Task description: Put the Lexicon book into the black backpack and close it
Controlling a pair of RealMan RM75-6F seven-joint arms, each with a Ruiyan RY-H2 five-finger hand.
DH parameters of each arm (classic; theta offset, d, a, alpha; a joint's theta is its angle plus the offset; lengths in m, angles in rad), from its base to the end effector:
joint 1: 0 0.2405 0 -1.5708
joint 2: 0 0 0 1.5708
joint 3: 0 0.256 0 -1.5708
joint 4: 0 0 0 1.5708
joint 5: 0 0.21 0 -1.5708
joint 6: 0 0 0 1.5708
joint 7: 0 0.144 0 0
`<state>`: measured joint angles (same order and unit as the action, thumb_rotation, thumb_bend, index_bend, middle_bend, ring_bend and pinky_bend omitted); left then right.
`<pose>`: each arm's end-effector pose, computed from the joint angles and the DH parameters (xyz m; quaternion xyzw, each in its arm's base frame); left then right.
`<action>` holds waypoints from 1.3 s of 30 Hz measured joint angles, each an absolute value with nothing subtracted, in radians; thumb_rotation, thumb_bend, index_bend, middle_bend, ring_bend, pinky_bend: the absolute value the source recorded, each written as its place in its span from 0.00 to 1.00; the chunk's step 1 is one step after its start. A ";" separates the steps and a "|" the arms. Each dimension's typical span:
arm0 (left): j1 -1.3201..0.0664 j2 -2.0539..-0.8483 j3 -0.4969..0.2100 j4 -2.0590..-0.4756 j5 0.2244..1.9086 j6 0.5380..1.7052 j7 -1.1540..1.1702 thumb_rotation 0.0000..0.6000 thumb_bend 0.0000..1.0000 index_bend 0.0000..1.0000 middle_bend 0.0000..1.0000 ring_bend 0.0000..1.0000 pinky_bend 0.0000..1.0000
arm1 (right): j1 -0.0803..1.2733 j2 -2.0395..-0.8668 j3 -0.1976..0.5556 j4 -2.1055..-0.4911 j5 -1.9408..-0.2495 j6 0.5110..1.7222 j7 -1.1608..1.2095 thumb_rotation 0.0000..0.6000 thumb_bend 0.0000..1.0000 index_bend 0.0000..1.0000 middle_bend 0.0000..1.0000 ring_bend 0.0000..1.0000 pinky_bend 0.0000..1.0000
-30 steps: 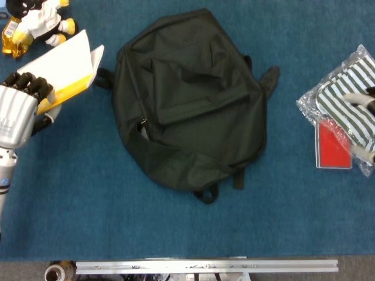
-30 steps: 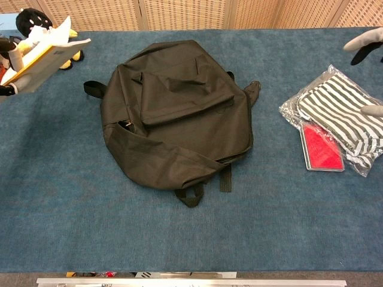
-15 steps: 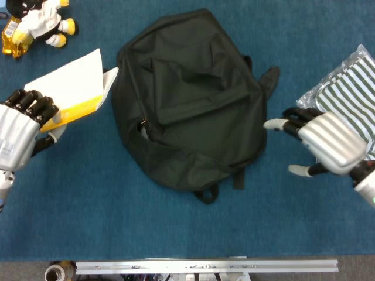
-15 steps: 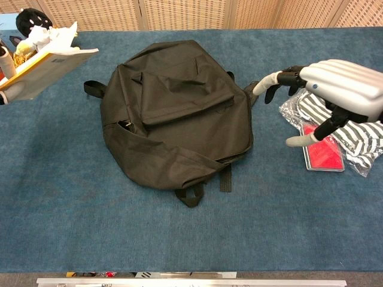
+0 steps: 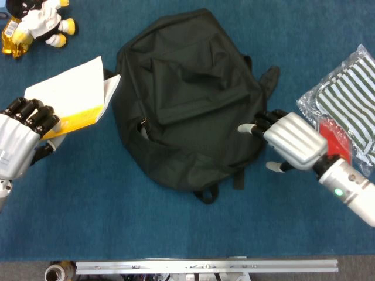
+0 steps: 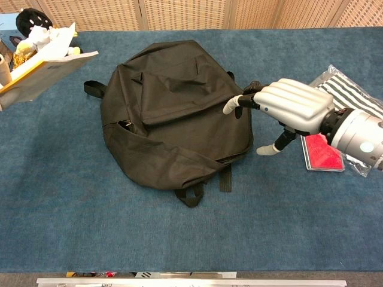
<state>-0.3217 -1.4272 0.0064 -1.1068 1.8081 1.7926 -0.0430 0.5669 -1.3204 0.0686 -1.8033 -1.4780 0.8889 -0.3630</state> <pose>-0.2685 0.2322 0.1110 -0.6786 -0.1328 -0.5348 0.4856 -0.1503 -0.2513 0.0115 0.8322 -0.3091 0.3420 0.3082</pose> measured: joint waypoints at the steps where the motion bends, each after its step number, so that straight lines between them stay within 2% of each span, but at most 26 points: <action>1: -0.321 -1.427 0.007 -1.107 1.810 1.794 -0.043 1.00 0.36 0.63 0.61 0.49 0.52 | 0.572 -1.334 0.068 -1.791 -1.475 0.886 -0.370 1.00 0.10 0.25 0.35 0.20 0.32; 17: -0.312 -1.435 0.009 -1.103 1.821 1.789 -0.059 1.00 0.36 0.64 0.61 0.49 0.52 | 0.625 -1.508 0.037 -1.634 -1.433 0.865 -0.490 1.00 0.10 0.25 0.35 0.20 0.32; 28: -0.307 -1.439 0.005 -1.093 1.817 1.789 -0.080 1.00 0.36 0.64 0.61 0.49 0.52 | 0.640 -1.617 0.030 -1.542 -1.437 0.896 -0.536 1.00 0.10 0.25 0.35 0.20 0.32; 39: -0.300 -1.431 0.002 -1.094 1.818 1.799 -0.091 1.00 0.36 0.64 0.61 0.49 0.52 | 0.663 -1.633 0.053 -1.537 -1.417 0.904 -0.524 1.00 0.20 0.25 0.35 0.20 0.32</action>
